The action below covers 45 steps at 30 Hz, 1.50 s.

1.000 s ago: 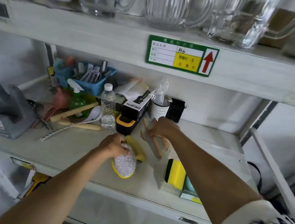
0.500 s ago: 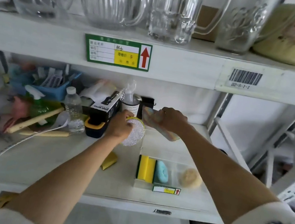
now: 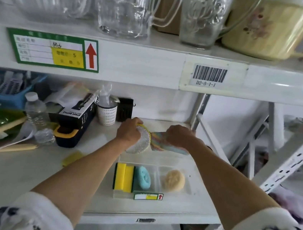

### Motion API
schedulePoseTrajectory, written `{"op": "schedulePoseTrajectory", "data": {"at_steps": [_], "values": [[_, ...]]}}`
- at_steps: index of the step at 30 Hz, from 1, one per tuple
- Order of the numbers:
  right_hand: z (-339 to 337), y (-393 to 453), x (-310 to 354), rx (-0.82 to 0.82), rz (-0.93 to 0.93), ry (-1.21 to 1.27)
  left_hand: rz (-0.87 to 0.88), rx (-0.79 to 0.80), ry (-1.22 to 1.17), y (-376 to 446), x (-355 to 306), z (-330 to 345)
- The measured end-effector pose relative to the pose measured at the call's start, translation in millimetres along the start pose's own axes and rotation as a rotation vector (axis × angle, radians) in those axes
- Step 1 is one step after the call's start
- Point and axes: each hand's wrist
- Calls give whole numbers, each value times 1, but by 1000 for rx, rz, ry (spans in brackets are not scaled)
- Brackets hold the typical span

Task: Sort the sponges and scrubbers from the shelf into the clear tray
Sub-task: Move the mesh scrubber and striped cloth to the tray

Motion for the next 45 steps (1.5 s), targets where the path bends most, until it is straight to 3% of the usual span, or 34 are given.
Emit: {"op": "schedulePoseTrajectory", "data": {"at_steps": [14,20,26,30,36,41,45], "values": [[11,23,-18,146,-11,-69,-17,180,80,25,23,17],[20,27,-19,112,-21,-74,-19,200,118,23,33,20],[25,27,-17,77,10,-59,-47,99,119,17,38,19],[23,28,-9,-34,21,-57,-36,105,38,12,44,12],[15,21,47,-203,-95,35,59,-4,-107,-9,55,-3],[22,6,118,-169,-238,87,66,-119,-207,-35,90,-21],[41,-2,172,-115,-344,107,-83,-200,-227,-59,137,-38]]}}
Point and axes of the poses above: each hand's wrist, its own y-axis towards the middle knuckle, its own z-axis out of the palm, x = y × z, and after that the axes turned 9 degrees about x, right-handed
